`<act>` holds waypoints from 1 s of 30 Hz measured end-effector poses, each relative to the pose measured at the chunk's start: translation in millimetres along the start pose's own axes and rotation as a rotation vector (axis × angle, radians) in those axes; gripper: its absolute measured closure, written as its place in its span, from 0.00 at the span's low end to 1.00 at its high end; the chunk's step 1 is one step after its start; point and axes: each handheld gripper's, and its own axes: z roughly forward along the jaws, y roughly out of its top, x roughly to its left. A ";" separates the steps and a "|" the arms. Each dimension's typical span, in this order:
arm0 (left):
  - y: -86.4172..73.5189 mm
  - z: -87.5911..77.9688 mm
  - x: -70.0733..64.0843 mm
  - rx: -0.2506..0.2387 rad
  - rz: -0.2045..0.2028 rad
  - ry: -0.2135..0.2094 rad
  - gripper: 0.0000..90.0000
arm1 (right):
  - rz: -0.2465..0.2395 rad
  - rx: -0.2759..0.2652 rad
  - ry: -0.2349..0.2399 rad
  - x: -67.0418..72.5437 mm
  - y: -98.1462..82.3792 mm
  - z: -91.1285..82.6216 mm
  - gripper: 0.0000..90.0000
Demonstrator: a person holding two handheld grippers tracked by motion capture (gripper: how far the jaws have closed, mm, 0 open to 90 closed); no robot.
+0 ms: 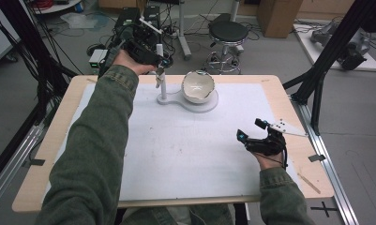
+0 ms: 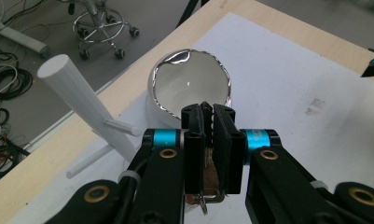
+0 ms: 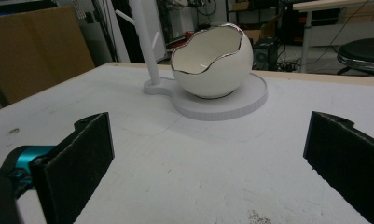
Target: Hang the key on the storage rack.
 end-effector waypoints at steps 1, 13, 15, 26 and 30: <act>2.1 2.0 2.1 -0.004 0.001 0.012 0.92 | -0.001 0.000 0.000 -0.2 0.1 0.1 0.01; 12.5 16.0 10.6 -0.047 0.015 0.042 0.92 | 0.003 0.015 0.008 -1.6 -0.5 3.2 0.01; 12.5 17.9 10.6 -0.050 0.017 0.045 0.92 | 0.000 0.020 0.006 -0.6 -0.7 3.9 0.01; 11.5 32.4 20.7 -0.072 -0.018 0.072 0.92 | -0.004 0.030 0.023 0.0 -0.7 6.0 0.01; 9.4 32.8 29.1 -0.100 -0.061 0.077 0.92 | -0.009 0.025 0.025 0.2 -0.6 5.5 0.01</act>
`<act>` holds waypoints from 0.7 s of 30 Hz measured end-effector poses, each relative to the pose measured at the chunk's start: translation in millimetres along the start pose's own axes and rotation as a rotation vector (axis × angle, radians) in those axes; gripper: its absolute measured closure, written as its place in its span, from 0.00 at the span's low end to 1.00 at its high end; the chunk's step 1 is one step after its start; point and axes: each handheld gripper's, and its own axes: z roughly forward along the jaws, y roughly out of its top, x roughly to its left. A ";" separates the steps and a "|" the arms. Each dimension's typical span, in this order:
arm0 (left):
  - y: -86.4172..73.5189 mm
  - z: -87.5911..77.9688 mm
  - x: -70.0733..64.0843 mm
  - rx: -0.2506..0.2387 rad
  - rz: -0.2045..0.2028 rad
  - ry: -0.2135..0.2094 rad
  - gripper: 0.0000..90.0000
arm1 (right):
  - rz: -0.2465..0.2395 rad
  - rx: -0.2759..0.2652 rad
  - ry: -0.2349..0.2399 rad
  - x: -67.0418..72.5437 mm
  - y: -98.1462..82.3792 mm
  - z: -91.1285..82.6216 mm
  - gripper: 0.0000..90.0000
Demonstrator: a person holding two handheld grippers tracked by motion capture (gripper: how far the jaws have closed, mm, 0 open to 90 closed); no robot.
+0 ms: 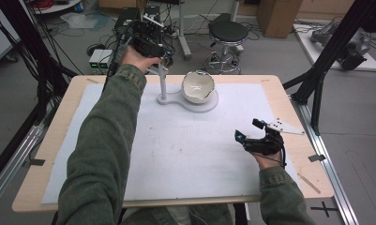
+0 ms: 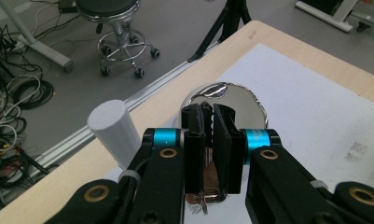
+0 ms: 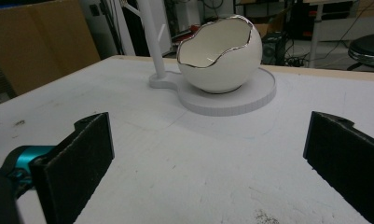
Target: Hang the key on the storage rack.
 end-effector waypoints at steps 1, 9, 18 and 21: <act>-0.6 0.3 1.9 -0.001 -0.007 0.000 0.92 | 0.000 0.000 0.000 0.0 0.0 0.0 0.01; -2.5 2.3 5.8 0.009 -0.002 0.057 0.92 | -0.003 0.003 0.012 -0.6 -0.1 0.4 0.01; -5.3 4.7 5.4 -0.023 0.041 0.110 0.92 | -0.002 0.005 0.017 -0.2 -0.1 0.1 0.01; -8.5 6.4 6.0 -0.026 0.036 0.114 0.92 | 0.004 0.008 0.017 0.6 -0.2 -0.2 0.01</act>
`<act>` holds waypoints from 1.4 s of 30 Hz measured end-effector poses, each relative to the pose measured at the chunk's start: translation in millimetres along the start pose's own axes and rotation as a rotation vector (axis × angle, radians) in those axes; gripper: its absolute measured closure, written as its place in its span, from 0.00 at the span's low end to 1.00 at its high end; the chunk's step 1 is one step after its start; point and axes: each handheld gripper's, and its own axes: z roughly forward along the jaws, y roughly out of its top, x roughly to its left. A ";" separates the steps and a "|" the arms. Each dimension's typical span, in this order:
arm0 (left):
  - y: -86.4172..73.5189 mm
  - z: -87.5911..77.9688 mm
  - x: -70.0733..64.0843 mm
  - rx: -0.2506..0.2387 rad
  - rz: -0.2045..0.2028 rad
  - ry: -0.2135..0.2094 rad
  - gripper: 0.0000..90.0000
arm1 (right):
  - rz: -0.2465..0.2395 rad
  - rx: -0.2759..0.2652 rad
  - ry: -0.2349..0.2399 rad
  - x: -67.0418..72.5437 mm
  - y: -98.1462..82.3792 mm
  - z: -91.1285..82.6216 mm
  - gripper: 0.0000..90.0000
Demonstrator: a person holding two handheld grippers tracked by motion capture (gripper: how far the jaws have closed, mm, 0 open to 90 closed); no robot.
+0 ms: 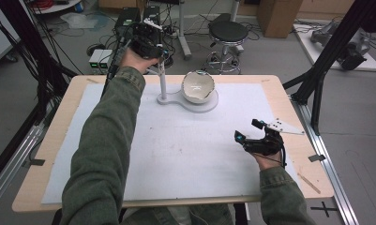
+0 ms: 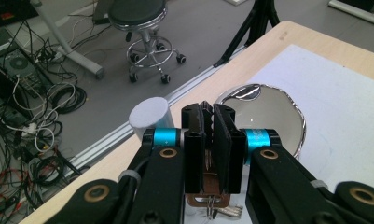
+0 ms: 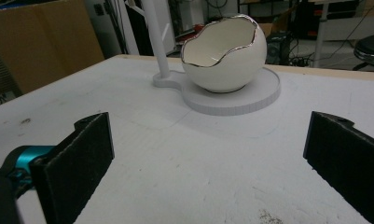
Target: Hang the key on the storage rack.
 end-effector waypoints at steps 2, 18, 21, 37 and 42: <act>-0.2 0.2 0.1 0.006 -0.001 0.003 0.92 | -0.001 -0.002 0.000 0.2 0.0 -0.1 0.01; 7.3 -9.6 -15.9 -0.024 -0.027 -0.001 0.45 | -0.007 -0.006 -0.001 -0.3 -0.1 -0.6 0.01; 8.9 -12.5 -19.9 -0.038 -0.024 0.022 0.35 | -0.007 -0.006 -0.003 -0.2 -0.1 -0.7 0.01; -26.2 -24.1 -11.8 -0.046 -0.079 0.022 0.03 | 0.001 -0.002 -0.012 0.6 -0.3 -1.7 0.01; -47.3 -30.4 -3.2 -0.043 -0.107 0.047 0.02 | -0.002 -0.003 -0.014 0.7 -0.4 -1.7 0.01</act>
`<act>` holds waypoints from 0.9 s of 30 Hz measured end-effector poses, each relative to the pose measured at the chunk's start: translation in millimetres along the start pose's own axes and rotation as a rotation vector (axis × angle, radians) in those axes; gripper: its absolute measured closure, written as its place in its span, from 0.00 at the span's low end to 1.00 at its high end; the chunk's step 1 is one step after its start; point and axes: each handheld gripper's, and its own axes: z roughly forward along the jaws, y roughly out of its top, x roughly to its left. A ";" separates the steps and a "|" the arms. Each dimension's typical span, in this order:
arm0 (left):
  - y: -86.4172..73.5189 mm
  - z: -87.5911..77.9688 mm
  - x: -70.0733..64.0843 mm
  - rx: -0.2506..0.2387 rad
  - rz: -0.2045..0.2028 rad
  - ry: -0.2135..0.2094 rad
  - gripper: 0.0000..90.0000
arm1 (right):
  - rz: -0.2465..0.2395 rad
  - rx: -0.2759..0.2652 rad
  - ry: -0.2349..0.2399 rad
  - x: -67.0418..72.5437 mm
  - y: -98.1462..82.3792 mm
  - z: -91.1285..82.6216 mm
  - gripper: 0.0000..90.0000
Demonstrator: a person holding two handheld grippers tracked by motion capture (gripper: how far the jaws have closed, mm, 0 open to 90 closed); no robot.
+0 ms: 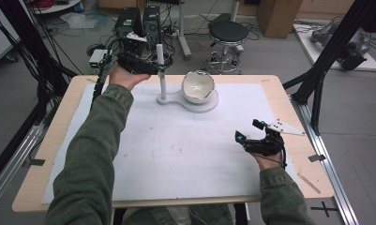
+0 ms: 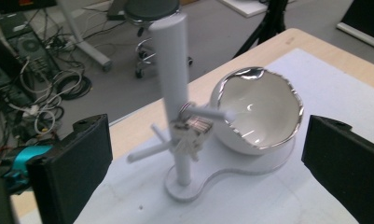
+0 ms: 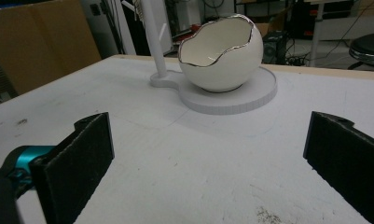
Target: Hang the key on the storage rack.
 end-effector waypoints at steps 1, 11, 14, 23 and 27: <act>-3.2 -1.5 2.2 0.000 -0.007 -0.003 0.02 | 0.000 0.000 0.000 0.0 0.0 0.0 0.01; -26.5 -17.5 13.5 -0.017 -0.055 0.009 0.02 | 0.001 0.003 -0.002 0.6 0.0 0.6 0.01; -34.7 -20.3 17.2 -0.014 -0.074 0.011 0.02 | -0.002 0.002 -0.002 0.5 0.0 0.6 0.01; -55.1 -29.6 22.8 -0.030 -0.107 0.016 0.02 | 0.002 0.005 -0.003 0.7 -0.1 0.9 0.01; -62.9 -33.1 21.2 -0.044 -0.088 0.014 0.02 | -0.001 0.005 -0.004 0.9 -0.1 0.9 0.01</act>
